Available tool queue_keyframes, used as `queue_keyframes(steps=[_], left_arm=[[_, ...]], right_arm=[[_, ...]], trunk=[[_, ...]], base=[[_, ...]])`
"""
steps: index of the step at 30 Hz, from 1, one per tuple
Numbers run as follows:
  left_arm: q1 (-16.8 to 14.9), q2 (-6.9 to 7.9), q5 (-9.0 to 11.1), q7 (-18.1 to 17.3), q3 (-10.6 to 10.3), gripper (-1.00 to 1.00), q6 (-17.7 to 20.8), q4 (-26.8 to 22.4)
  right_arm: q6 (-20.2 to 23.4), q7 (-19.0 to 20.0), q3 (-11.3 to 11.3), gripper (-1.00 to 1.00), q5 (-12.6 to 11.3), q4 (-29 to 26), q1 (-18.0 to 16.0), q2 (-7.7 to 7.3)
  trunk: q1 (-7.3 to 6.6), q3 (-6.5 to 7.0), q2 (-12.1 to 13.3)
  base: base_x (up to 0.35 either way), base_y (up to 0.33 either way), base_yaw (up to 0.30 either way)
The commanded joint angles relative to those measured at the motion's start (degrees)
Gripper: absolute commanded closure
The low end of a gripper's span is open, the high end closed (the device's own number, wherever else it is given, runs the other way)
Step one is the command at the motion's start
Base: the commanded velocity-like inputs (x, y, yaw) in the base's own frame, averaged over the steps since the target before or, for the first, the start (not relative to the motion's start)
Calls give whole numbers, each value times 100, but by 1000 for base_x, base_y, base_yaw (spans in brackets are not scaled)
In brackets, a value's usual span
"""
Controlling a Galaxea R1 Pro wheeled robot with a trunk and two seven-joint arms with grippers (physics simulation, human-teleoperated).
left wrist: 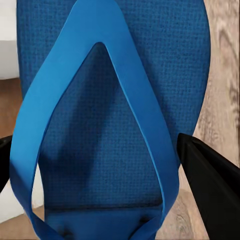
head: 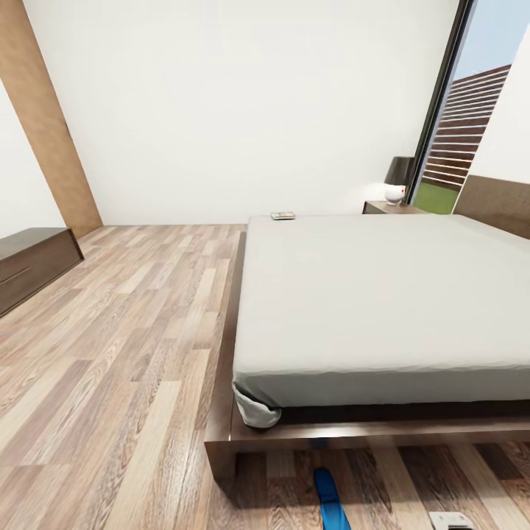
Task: In the bedroom, move the book from the bed onto either nightstand, and place the two sandals side by side next to the bed.
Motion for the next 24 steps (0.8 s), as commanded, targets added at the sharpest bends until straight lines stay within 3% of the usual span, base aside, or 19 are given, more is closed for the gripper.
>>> queue_keyframes(steps=[1, 3, 4, 7, 10, 13, 14, 19, 20, 22, 23, 24], left_arm=[[9, -1, -193, -27, 59, 100, -6, -12], [10, 1, -465, -47, 58, 100, -7, -15], [10, 1, -465, -47, 58, 100, -7, -15], [14, 18, -873, 93, 54, 100, -12, -15], [29, 65, -1333, 519, 52, 100, -9, -13], [39, 103, -1840, 1206, 49, 100, -9, 3], [39, 103, -1840, 1206, 49, 100, -9, 3], [129, 125, -2936, 2390, 44, 100, 4, 158], [182, 129, -3375, 2779, 45, 100, 17, 254], [225, 129, -3716, 3087, 46, 100, 39, 367], [225, 129, -3716, 3087, 46, 100, 39, 367], [253, 128, -3947, 3325, 44, 100, 98, 482]], right_arm=[[30, 9, 35, -100, -27, -8, -1, -1], [30, 7, 37, -100, -27, -8, -3, 0], [30, 7, 37, -100, -27, -8, -3, 0], [30, -2, 38, -100, -25, -8, -2, 6], [30, -14, 39, -100, -23, -8, 0, 14], [30, -25, 39, -100, -25, -8, 0, 19], [30, -25, 39, -100, -25, -8, 0, 19], [30, -37, 39, -100, -22, -8, 1, 22], [30, -40, 39, -100, -21, -8, 1, 24], [30, -41, 39, -100, -20, -8, 0, 27], [30, -42, 39, -100, -20, -8, 1, 28], [28, -43, 39, -100, -20, -8, 1, 29]], trunk=[[-1, -4, -2], [-1, -4, -2], [-1, -4, -2], [-1, -4, -2], [-1, -4, -2], [-1, -4, -2], [-1, -4, -2], [-1, -4, -2], [-1, -4, -2], [-1, -4, -2], [-1, -4, -2], [-1, -4, -2]], base=[[0, 0, 0], [0, 0, 0], [0, 0, 0], [0, 0, 0], [0, 0, 0], [0, 0, 0], [0, 0, 0], [0, 0, 0], [0, 0, 0], [0, 0, 0], [0, 0, 0], [0, 0, 0]])
